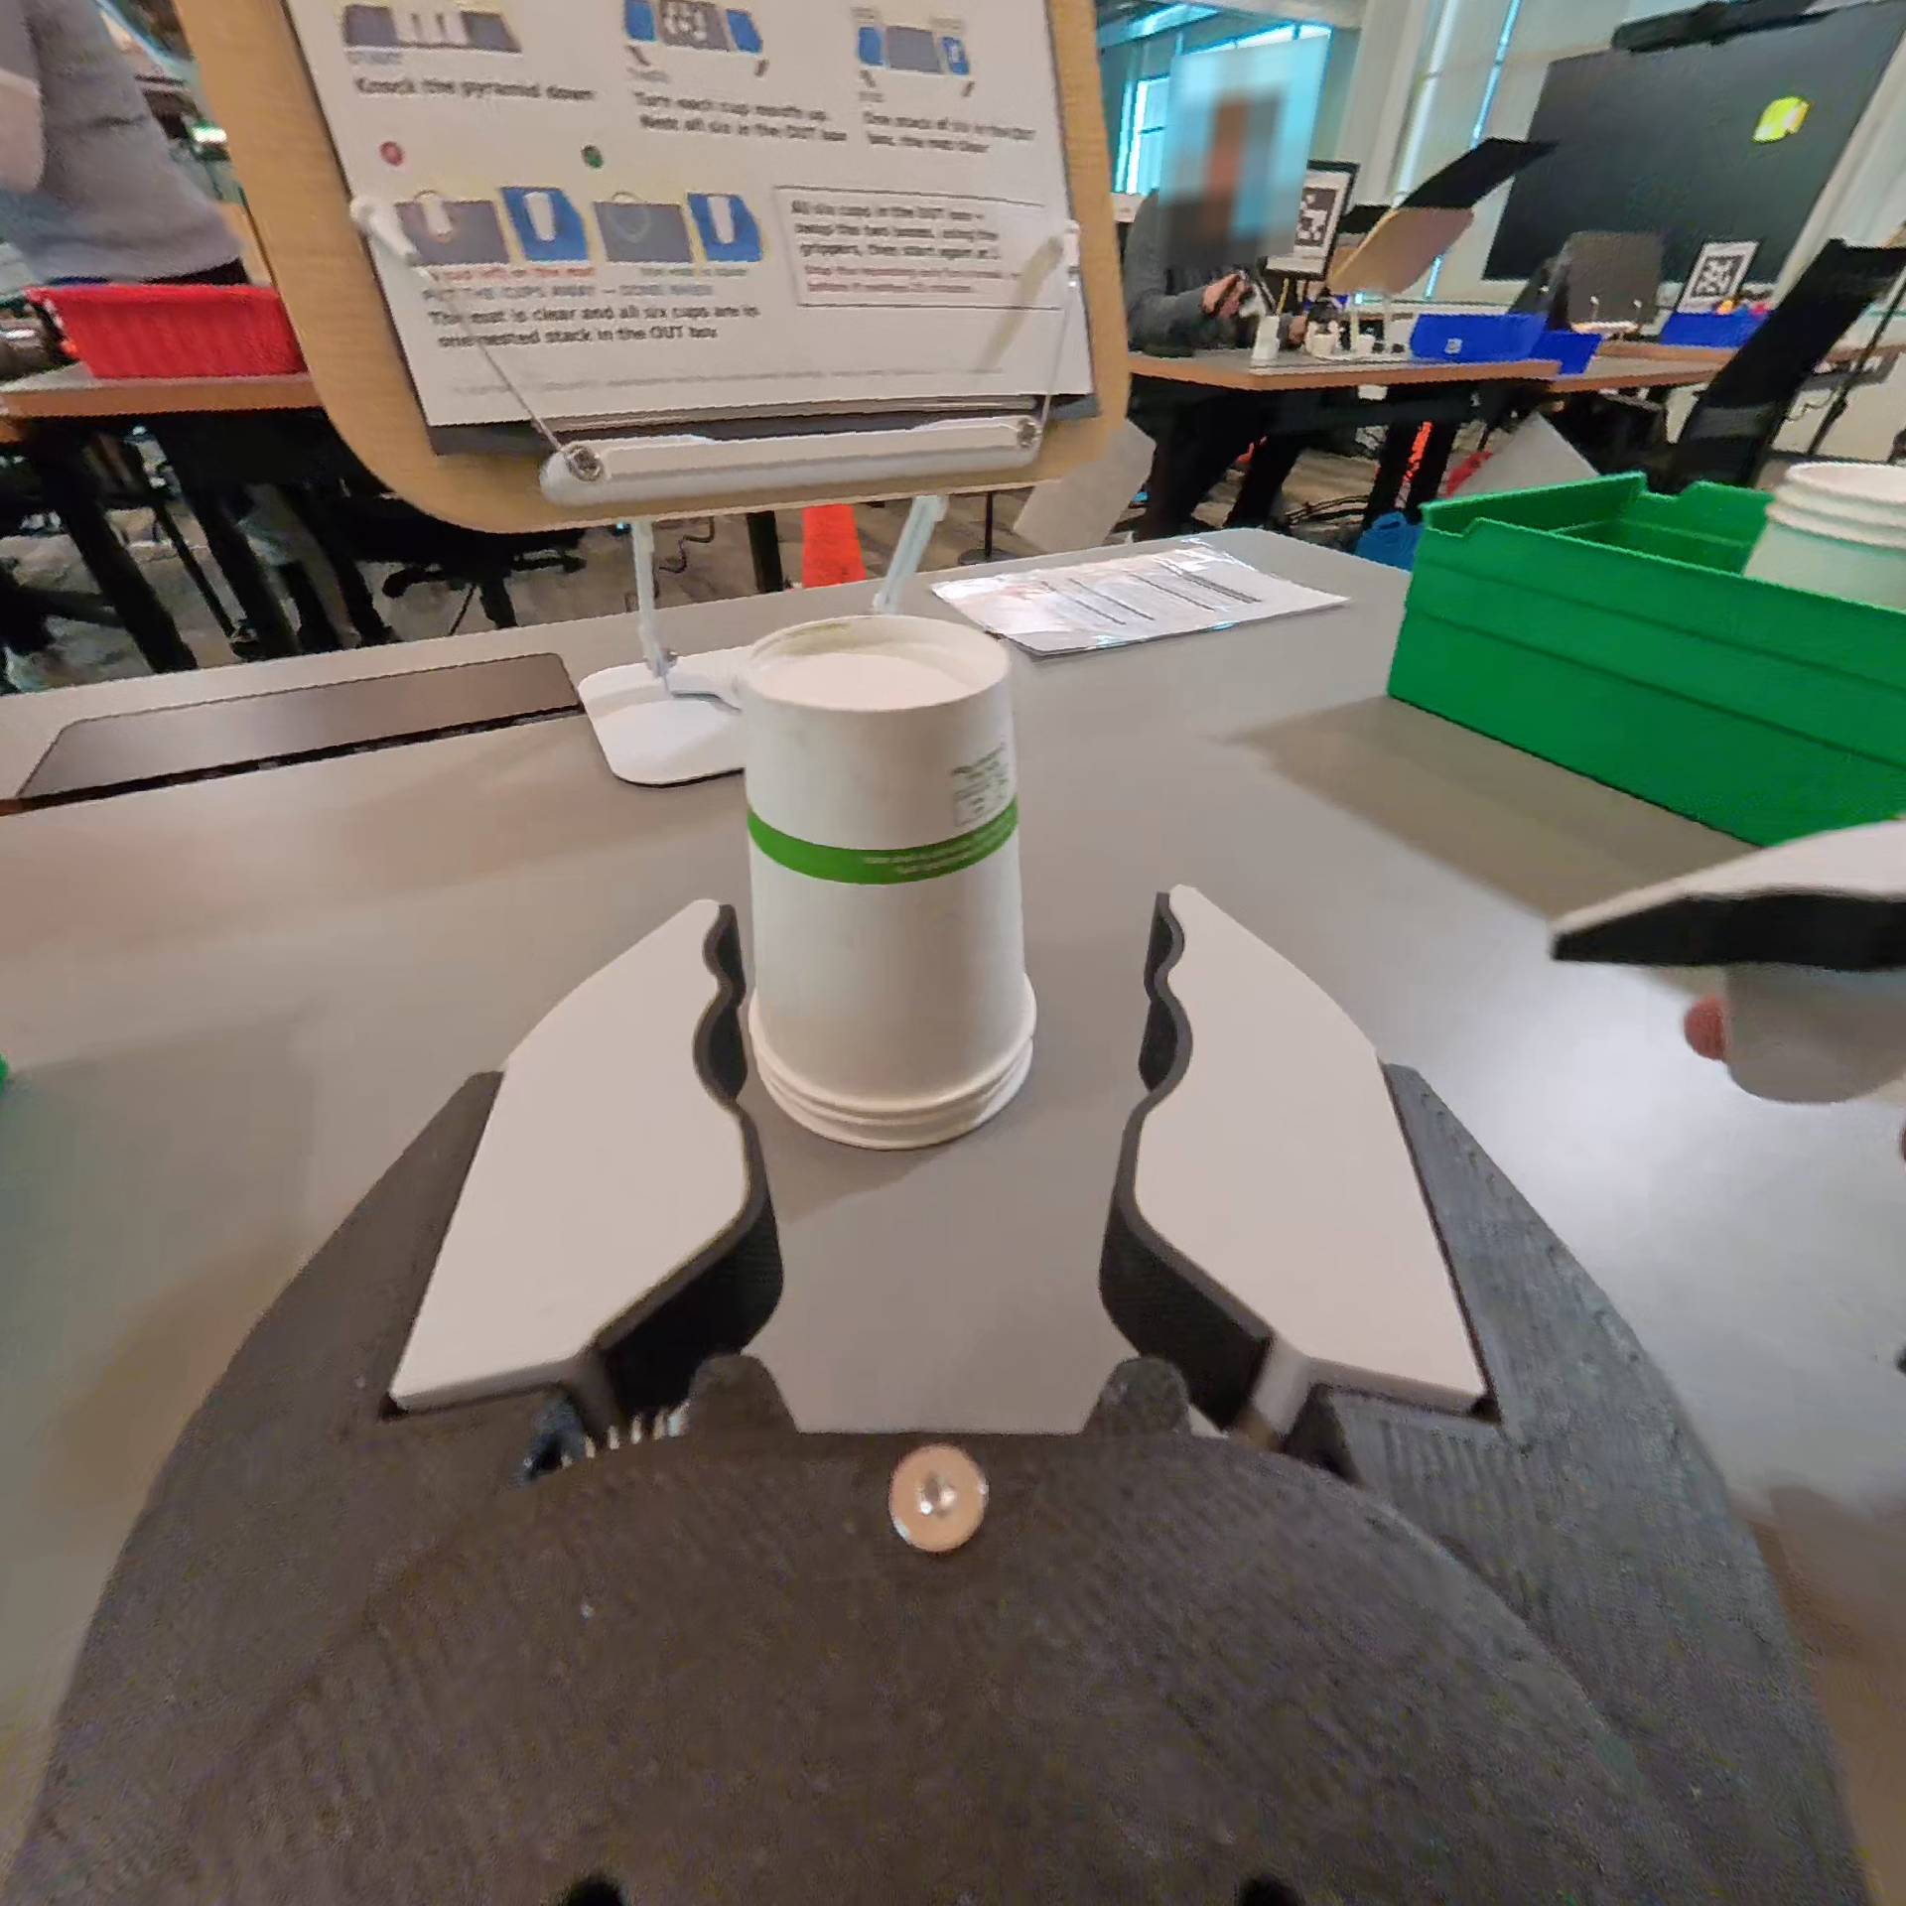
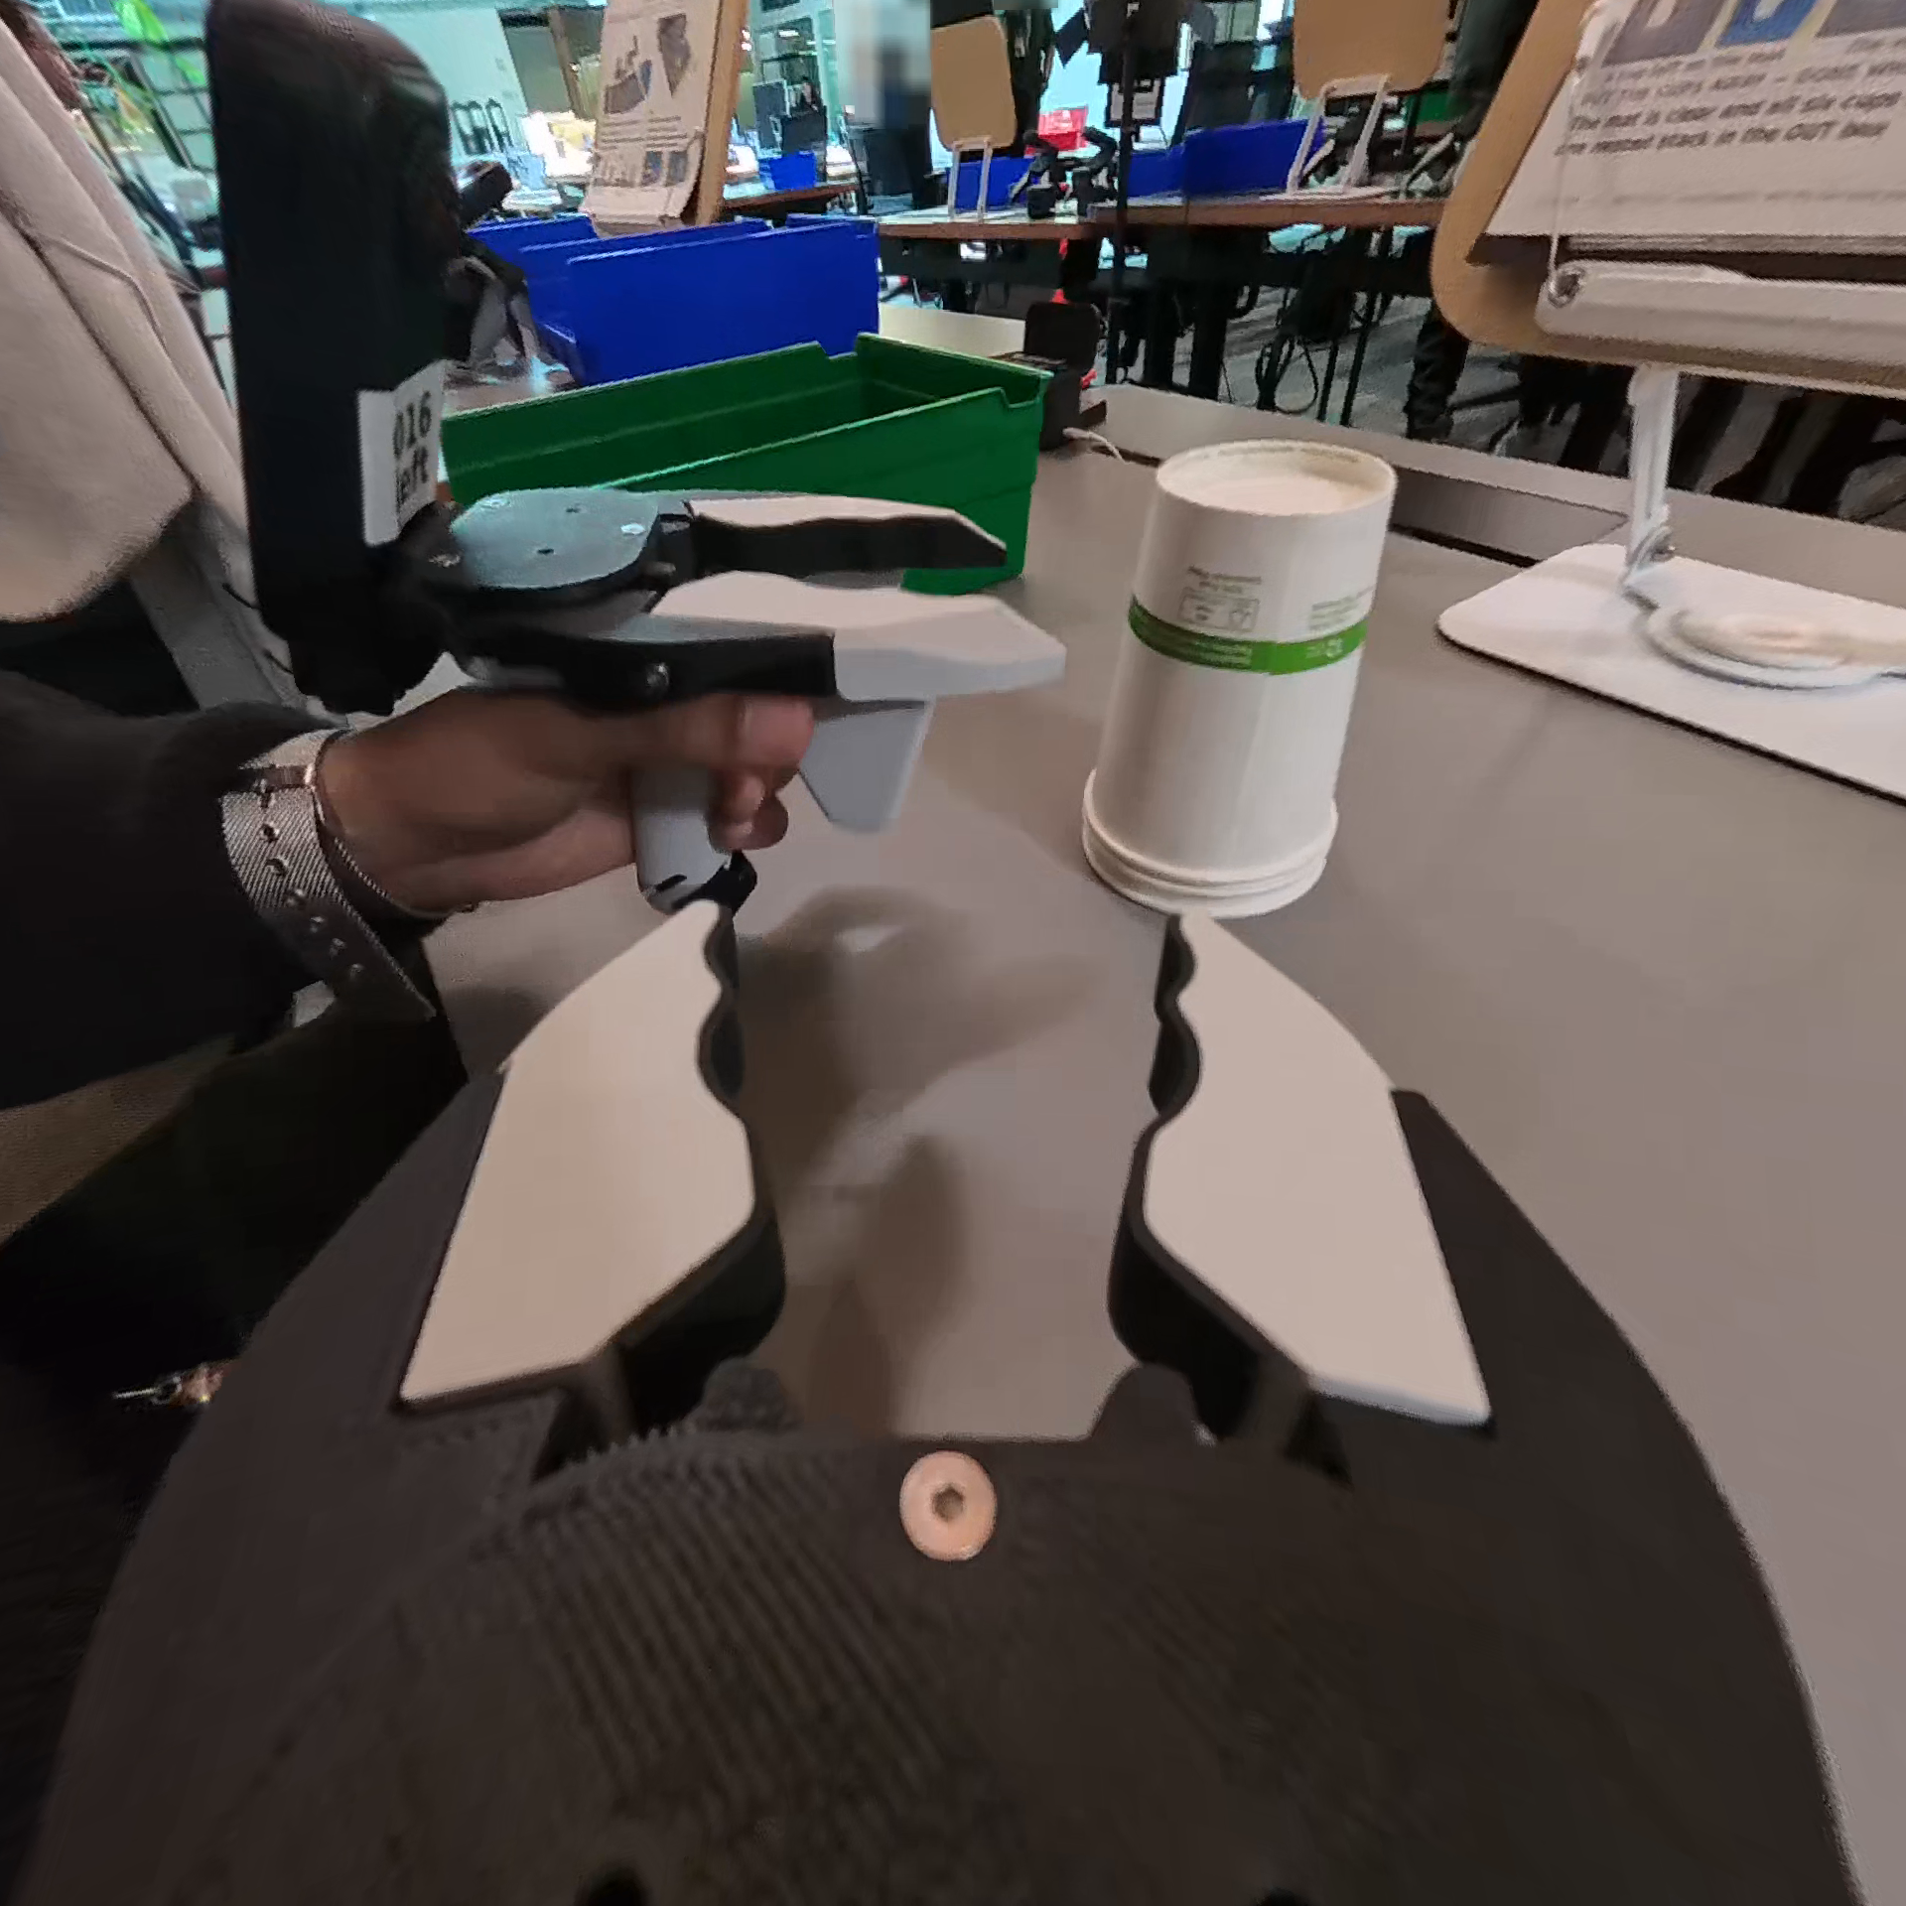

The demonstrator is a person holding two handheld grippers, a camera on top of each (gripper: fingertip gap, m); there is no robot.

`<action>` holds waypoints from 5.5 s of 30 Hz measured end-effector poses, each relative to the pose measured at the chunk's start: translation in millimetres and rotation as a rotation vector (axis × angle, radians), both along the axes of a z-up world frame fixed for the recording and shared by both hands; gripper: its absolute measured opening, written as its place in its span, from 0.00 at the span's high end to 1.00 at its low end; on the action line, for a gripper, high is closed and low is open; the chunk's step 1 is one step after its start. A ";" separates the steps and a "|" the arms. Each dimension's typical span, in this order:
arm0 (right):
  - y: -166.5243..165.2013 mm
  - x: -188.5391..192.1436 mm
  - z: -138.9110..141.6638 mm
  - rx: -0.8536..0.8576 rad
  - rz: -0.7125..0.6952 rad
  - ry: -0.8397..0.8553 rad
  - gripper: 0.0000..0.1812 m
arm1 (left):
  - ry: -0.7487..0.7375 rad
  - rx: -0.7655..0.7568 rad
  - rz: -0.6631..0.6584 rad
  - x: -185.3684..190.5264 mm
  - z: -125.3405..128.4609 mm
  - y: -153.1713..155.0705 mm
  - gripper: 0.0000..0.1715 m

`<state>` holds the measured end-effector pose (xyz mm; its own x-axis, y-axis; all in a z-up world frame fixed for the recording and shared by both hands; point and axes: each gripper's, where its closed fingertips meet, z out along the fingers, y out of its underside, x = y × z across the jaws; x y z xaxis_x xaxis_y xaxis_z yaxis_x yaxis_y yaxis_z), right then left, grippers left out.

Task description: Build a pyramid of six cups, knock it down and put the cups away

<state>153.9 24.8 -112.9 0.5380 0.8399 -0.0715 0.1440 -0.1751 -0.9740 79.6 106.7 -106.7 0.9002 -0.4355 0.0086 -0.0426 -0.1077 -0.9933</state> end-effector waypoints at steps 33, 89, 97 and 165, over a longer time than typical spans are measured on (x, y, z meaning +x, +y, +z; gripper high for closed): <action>0.4 78.6 -25.8 -0.121 -0.176 -0.009 0.59 | 0.028 0.022 -0.018 11.2 6.5 62.0 0.62; 50.5 130.9 37.8 0.027 -0.236 0.268 0.99 | -0.073 -0.134 -0.339 89.2 12.2 -52.2 0.53; 51.8 129.4 33.9 -0.053 -0.197 0.338 0.99 | 0.173 -0.058 -0.269 83.6 -7.3 -45.7 0.54; 7.2 65.3 -10.6 -0.225 0.187 0.119 0.66 | 0.852 0.437 -0.350 93.2 -31.2 -56.3 0.57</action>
